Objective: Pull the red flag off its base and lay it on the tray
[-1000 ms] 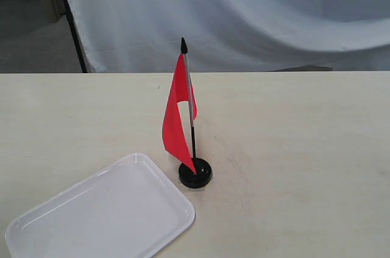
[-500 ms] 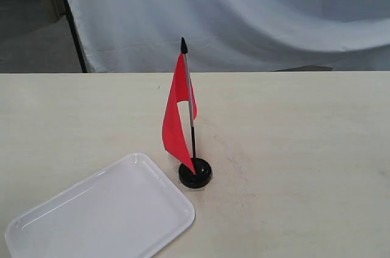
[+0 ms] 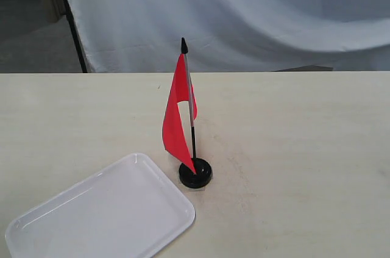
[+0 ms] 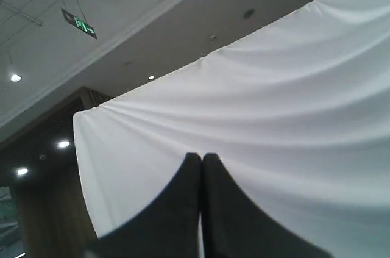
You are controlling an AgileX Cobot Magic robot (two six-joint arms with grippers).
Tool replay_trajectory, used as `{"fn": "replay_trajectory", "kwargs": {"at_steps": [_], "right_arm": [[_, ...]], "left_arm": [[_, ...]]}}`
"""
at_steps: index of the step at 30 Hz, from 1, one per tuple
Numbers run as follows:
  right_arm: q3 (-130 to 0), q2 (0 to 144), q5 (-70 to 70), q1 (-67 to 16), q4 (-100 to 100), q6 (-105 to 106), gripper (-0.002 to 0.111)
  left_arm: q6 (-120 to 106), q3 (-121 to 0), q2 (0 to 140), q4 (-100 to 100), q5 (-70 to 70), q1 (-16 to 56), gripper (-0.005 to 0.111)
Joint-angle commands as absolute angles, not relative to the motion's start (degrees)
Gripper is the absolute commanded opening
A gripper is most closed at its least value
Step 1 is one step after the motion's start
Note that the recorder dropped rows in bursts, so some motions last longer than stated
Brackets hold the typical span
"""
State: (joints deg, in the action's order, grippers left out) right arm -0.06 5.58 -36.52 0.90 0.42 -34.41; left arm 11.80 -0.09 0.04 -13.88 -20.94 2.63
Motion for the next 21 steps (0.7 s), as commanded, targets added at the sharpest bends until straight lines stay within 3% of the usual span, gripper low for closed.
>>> {"fn": "replay_trajectory", "kwargs": {"at_steps": [1, 15, 18, 21], "right_arm": [[-1.34, 17.86, -39.21, 1.21, -4.77, -34.68, -0.001], [-16.92, 81.55, -66.61, 1.07, -32.28, -30.75, 0.000], [-21.70, 94.72, -69.96, 1.07, -39.98, -33.24, 0.008], [-25.73, 103.45, -69.96, 0.47, -44.66, -33.69, 0.026]], "left_arm": [[11.98, 0.00, 0.00, -13.63, -21.28, 2.61, 0.001], [11.98, 0.00, 0.00, -13.63, -21.28, 2.61, 0.001], [11.98, 0.00, 0.00, -13.63, -21.28, 2.61, 0.001], [11.98, 0.00, 0.00, -13.63, -21.28, 2.61, 0.001]]}}
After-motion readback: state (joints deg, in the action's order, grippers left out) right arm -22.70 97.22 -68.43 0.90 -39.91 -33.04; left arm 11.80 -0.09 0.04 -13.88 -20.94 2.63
